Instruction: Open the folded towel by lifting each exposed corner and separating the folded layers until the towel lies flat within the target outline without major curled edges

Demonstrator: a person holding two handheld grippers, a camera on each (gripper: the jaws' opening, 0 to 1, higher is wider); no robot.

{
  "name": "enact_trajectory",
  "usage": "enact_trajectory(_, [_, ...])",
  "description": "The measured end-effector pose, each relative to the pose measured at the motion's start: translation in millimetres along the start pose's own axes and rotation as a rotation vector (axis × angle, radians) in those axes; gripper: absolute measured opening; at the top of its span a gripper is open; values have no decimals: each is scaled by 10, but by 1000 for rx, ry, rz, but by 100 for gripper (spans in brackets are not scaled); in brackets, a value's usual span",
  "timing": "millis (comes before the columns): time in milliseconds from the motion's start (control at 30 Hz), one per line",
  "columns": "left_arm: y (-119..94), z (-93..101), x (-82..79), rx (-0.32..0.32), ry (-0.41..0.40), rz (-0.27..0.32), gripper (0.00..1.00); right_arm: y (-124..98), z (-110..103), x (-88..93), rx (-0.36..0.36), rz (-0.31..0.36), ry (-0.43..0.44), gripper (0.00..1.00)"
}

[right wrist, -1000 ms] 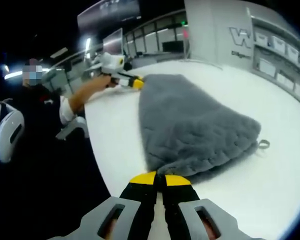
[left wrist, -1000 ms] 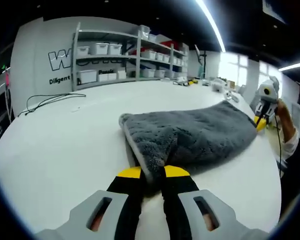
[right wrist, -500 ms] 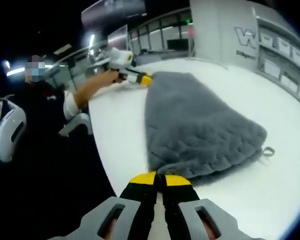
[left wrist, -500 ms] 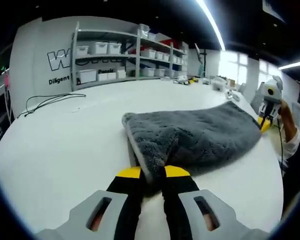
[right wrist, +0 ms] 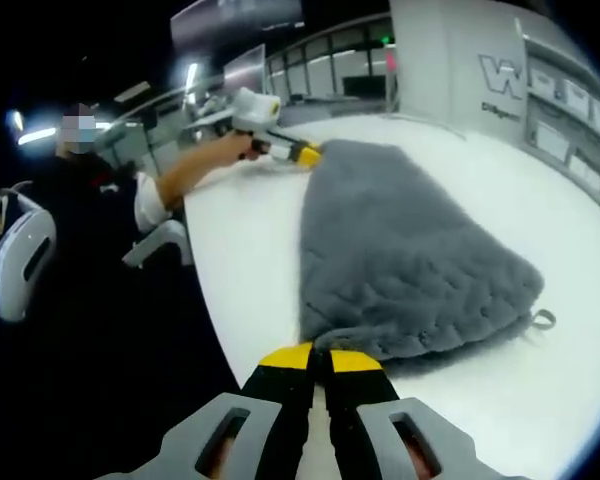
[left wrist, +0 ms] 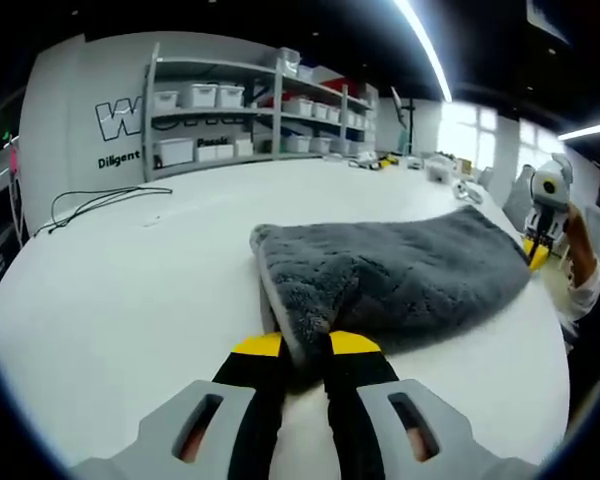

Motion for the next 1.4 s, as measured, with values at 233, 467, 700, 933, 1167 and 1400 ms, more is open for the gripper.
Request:
enact_trajectory(233, [32,-11,-1,10,-28,15,14,24,-60,-11,-13,-5,-10,0])
enact_trajectory(467, [49,-5,-6,7,-27,15,14,39,-115,-14,-22,-10,-16,0])
enact_trajectory(700, [90,-15,-24,6,-36,14,14,61,-176,-26,-36,-14,-28,0])
enact_trajectory(933, [131,-37,-46,-1,-38,10,14,82,-227,-38,-50,-17,-35,0])
enact_trajectory(1167, [153,-62,-61,-9,-50,17,14,88,-265,-55,-71,4,-105,1])
enact_trajectory(1400, [121,-96,-51,19,-68,67,19,34,-245,-51,-78,20,-172,6])
Point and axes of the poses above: the point that each gripper's makers call its tool centre point, and the gripper's own axes: y roughly forward along the fingers, z roughly to its right, x roughly out of its underside, the point moved 2 cm from there along -y, roughly backward along the fingers, and after that the axes turned 3 degrees about x, right-handed, at the moved point
